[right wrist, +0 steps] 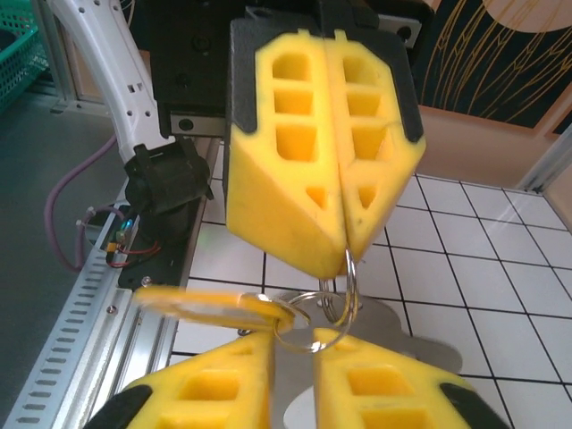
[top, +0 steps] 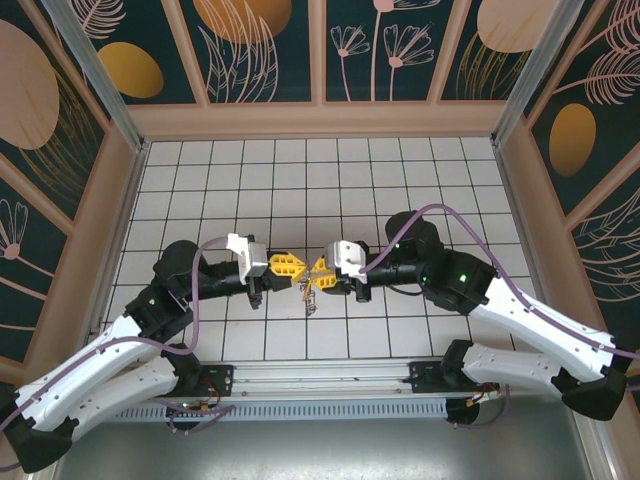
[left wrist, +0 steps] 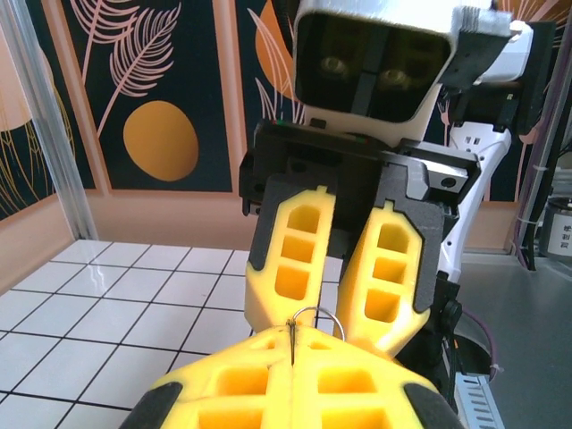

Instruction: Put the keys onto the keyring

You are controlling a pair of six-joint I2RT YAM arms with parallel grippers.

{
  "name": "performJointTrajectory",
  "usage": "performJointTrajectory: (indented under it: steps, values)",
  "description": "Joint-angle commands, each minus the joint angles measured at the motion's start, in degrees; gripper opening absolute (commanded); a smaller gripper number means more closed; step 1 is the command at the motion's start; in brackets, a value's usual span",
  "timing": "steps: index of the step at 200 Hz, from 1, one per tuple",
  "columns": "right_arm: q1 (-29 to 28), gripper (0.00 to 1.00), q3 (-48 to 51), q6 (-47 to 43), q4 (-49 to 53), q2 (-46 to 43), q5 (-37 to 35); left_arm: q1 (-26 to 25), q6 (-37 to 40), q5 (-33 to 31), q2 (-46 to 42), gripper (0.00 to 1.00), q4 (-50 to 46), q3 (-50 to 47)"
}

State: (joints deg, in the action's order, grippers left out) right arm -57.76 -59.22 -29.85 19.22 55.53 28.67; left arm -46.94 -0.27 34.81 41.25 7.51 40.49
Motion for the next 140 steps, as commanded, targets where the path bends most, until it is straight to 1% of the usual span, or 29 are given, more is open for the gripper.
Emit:
performJointTrajectory:
  steps: [1,24,58,90,114,140]
  values:
    - [-0.34,0.22,1.97,2.56,-1.04,-2.46,-1.64,0.10,-1.10,1.78,-1.13,0.00,3.83,0.01]
    - [-0.34,0.23,4.24,5.14,-0.71,-5.77,-2.82,0.09,-0.97,2.41,-0.82,0.00,2.36,0.62]
    - [-0.21,0.29,4.41,8.18,-3.60,-9.38,-1.67,0.15,0.36,2.02,-0.55,0.00,0.36,1.41]
    - [1.04,0.34,1.60,9.78,-5.95,-6.34,1.62,0.14,0.71,2.21,-0.46,0.00,0.83,1.12]
    - [2.18,0.33,-0.43,10.33,-5.13,-2.70,2.53,0.13,0.78,2.50,-0.74,0.00,0.60,0.91]
    - [2.46,0.32,-0.82,10.33,-5.31,-1.09,3.77,0.09,1.03,2.86,-1.25,0.00,-0.49,0.99]
